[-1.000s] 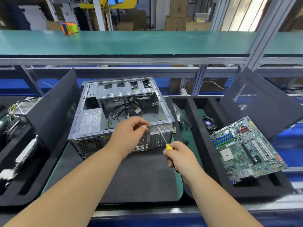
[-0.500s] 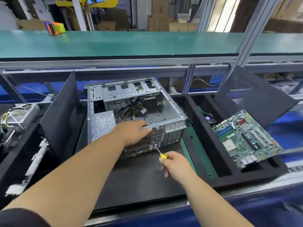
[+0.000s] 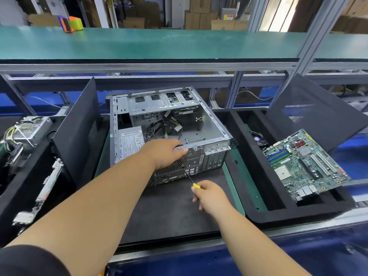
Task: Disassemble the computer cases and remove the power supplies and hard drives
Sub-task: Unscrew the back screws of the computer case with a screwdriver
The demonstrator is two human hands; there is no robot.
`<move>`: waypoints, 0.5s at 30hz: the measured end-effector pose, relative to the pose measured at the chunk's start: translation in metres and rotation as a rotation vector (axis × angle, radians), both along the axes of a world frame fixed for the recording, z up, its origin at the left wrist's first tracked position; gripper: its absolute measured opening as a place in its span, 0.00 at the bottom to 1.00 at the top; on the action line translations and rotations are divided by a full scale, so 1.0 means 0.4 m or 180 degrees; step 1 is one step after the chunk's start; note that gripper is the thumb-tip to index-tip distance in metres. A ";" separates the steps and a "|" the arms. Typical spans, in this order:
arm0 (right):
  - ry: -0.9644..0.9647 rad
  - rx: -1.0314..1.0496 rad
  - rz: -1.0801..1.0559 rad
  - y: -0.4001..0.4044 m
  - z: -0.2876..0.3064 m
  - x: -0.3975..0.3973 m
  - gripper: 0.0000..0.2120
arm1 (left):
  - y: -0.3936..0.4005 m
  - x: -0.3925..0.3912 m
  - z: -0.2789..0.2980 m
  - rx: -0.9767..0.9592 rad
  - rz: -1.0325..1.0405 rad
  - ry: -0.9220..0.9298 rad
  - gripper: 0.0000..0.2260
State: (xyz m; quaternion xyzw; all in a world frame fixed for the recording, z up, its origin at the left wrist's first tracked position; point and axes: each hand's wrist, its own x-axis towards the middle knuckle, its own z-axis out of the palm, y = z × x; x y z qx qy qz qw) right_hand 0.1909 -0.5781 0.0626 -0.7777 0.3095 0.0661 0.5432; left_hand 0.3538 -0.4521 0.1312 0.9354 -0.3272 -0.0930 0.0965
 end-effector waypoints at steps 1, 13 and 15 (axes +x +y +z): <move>0.0000 -0.0014 0.0020 0.000 -0.001 0.001 0.05 | 0.000 0.000 -0.001 -0.0007 0.0000 -0.0011 0.23; -0.0081 0.0019 -0.0020 -0.004 -0.007 0.007 0.04 | 0.001 -0.006 0.009 -0.0035 -0.0012 0.0039 0.23; -0.0073 0.0025 -0.0006 -0.004 -0.009 0.008 0.04 | 0.001 -0.006 0.011 -0.0024 -0.0019 0.0036 0.23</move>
